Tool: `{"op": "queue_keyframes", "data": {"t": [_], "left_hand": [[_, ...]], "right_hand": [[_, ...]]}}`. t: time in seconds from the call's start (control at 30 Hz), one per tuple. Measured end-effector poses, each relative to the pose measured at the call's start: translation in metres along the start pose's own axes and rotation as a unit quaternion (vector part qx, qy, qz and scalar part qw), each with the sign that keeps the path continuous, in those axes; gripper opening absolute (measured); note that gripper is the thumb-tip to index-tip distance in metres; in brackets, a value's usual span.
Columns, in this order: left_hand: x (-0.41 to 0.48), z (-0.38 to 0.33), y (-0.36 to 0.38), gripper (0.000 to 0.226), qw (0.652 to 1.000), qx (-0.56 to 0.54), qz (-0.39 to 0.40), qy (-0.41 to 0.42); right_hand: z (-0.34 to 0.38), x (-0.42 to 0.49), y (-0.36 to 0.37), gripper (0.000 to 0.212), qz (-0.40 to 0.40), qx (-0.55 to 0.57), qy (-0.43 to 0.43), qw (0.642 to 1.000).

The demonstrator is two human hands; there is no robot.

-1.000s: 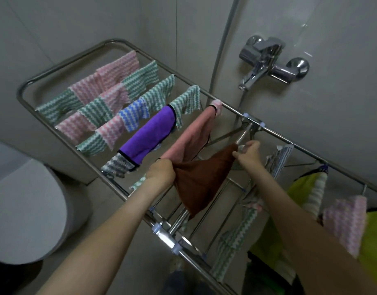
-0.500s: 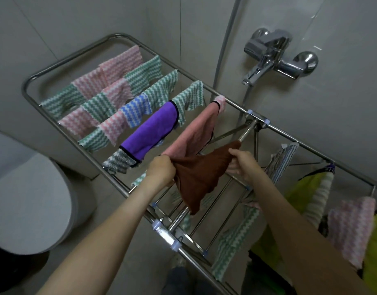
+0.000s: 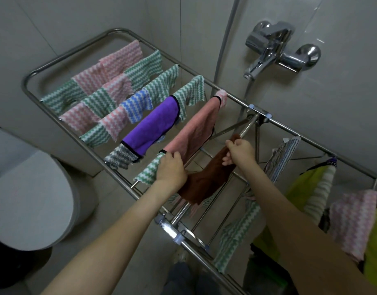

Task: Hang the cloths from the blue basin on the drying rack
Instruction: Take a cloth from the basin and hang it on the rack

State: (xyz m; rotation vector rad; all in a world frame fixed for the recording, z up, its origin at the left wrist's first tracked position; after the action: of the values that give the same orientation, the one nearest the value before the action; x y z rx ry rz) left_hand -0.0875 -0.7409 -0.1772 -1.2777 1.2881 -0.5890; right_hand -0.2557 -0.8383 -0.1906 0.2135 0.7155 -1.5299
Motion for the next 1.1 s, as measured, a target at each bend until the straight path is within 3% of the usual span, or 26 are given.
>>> {"op": "queue_keyframes", "data": {"t": [0.07,0.1,0.2,0.27,0.43,0.57,0.73,0.83,0.9,1.0,1.1], "left_hand": [[-0.008,-0.006,0.001,0.036,0.997,0.008,-0.048,0.056],[-0.012,-0.008,0.001,0.04,0.996,-0.008,-0.027,0.081],[-0.019,-0.014,-0.001,0.055,0.981,0.0,0.154,0.12],[-0.022,-0.015,-0.002,0.048,0.97,0.022,0.202,0.132],[-0.016,-0.008,-0.004,0.022,0.969,-0.046,0.199,0.137],[-0.006,0.005,-0.008,0.018,0.969,-0.049,0.2,0.137],[0.006,0.024,-0.014,0.028,0.994,-0.026,0.071,0.075],[0.009,0.028,-0.011,0.025,0.996,-0.07,0.038,0.034],[0.009,0.027,-0.005,0.02,0.992,-0.119,0.044,0.026],[0.006,0.029,0.006,0.016,0.989,-0.132,0.061,0.005],[0.004,0.03,0.01,0.032,0.993,-0.075,0.088,-0.013]], "right_hand": [[0.0,0.0,0.001,0.035,-0.005,0.025,0.002,1.0],[-0.001,0.001,0.002,0.036,-0.005,0.03,-0.002,1.0],[-0.003,0.0,0.0,0.035,-0.003,0.019,-0.018,1.0],[-0.004,0.0,0.001,0.033,0.0,0.016,-0.028,0.999],[-0.004,-0.001,-0.001,0.031,-0.007,-0.002,-0.059,0.998],[0.001,-0.003,-0.003,0.031,-0.018,0.008,-0.091,0.996],[0.024,-0.001,-0.006,0.026,-0.009,0.056,-0.165,0.985],[0.02,0.0,-0.002,0.012,0.052,-0.012,-0.172,0.984],[0.011,-0.002,-0.002,0.039,0.092,-0.087,-0.179,0.976],[0.001,-0.004,-0.001,0.054,0.052,-0.264,-0.252,0.929],[-0.007,-0.01,0.004,0.06,0.0,-0.292,-0.266,0.919]]}}
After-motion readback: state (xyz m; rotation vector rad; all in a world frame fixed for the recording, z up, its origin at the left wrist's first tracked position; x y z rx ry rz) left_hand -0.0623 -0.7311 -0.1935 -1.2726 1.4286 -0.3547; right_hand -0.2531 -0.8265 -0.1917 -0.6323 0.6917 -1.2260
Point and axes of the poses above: each hand's wrist, its own x-axis towards the middle knuckle, its own y-axis out of the palm, z = x × y, the point moved 1 cm from there along x, towards the middle knuckle, and after that the axes turned 1 degree about x, right-handed, at the moved point
